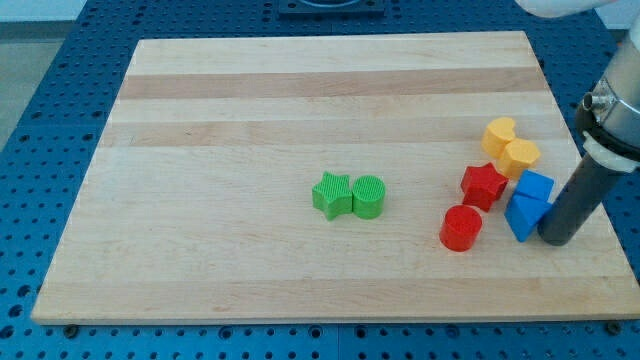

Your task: Move blue triangle into blue cube

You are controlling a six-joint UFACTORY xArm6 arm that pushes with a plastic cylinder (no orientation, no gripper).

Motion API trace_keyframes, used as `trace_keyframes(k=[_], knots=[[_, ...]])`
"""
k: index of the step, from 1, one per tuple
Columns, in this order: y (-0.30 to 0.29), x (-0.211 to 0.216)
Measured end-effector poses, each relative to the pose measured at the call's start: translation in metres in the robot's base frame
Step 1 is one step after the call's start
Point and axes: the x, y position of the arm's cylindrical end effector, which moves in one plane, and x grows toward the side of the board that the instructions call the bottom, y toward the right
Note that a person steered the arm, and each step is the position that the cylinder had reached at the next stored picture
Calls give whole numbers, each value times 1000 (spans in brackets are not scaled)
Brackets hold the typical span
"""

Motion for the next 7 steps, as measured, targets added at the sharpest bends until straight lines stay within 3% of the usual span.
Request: trace_keyframes(k=[3,5,6,7], knots=[[-12,-25],[20,71],[-4,72],[-48,-3]])
